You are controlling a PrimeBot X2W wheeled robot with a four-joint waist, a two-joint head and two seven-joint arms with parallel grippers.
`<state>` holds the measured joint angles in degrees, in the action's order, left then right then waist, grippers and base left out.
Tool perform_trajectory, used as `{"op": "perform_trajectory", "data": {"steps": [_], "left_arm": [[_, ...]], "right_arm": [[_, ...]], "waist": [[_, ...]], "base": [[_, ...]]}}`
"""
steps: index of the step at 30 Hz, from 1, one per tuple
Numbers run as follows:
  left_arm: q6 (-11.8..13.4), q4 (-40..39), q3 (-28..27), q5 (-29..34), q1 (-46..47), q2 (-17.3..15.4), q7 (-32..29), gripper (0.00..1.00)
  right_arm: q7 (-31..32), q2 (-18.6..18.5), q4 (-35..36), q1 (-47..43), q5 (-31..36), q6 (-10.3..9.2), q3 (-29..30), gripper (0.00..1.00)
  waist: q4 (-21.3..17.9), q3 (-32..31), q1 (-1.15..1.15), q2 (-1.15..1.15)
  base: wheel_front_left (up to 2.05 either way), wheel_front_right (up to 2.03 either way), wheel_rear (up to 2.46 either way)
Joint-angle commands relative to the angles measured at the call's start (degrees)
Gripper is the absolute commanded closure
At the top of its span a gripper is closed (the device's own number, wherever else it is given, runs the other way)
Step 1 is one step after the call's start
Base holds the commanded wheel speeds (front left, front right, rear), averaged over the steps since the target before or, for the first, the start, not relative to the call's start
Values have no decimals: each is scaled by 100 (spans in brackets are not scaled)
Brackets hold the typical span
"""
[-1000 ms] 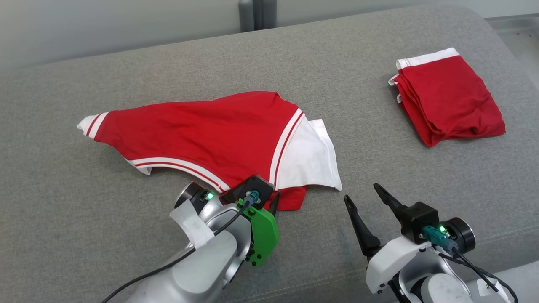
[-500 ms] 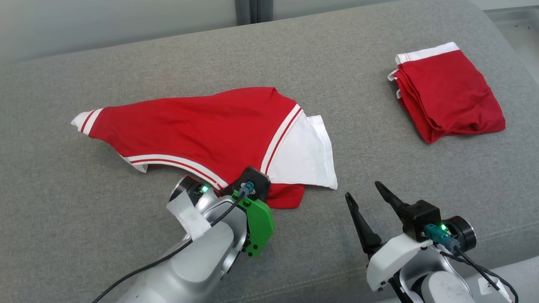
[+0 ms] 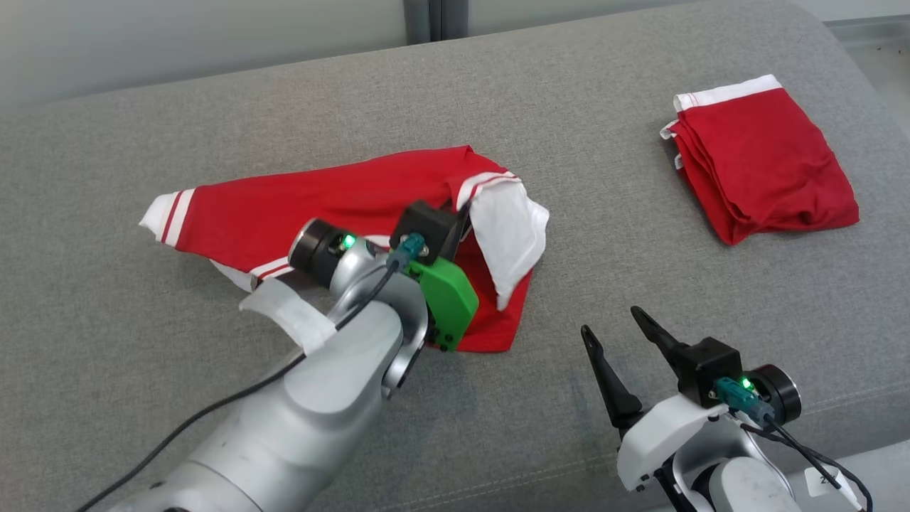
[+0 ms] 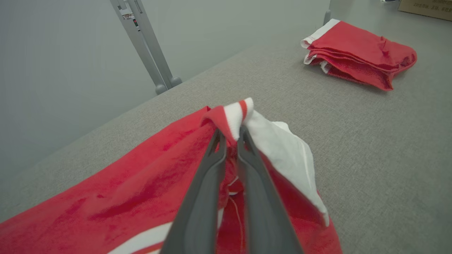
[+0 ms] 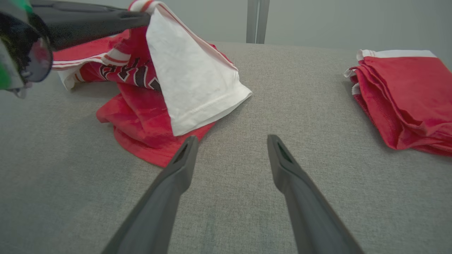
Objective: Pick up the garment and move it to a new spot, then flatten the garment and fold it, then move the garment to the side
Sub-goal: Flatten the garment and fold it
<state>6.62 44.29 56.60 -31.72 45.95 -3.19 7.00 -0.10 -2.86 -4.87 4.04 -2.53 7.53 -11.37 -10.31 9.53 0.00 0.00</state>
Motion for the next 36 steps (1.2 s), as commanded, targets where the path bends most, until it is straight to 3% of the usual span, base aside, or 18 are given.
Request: {"op": "perform_trajectory", "data": {"steps": [1, 20, 28, 32, 36], "left_arm": [[44, -73, -65, -10, 166, -1, 53, 100], [80, -1609, -741, 148, 2308, -285, 400, 100], [-102, -2304, -1002, -184, 2264, -318, 567, 100], [-11, -2447, -1000, -372, 1567, -749, 402, 100], [245, -2389, -932, -427, 559, -1427, 261, 100]], "right_arm": [[-29, -6, -13, 57, -27, -9, 0, 0], [-136, -5, -144, 71, -134, -9, -37, 0], [-137, -5, -176, 74, -113, -9, -33, 0], [-95, -5, -152, 30, -75, -9, -44, 0], [-49, -6, -92, -24, -14, -9, -1, 0]], "waist": [[-1, -12, 0, 0], [-136, -67, 0, 0], [65, -125, 0, 0], [202, -141, 0, 0], [334, -137, 0, 0]], "base": [[0, 0, 0], [0, 0, 0], [0, 0, 0], [0, 0, 0], [0, 0, 0]]}}
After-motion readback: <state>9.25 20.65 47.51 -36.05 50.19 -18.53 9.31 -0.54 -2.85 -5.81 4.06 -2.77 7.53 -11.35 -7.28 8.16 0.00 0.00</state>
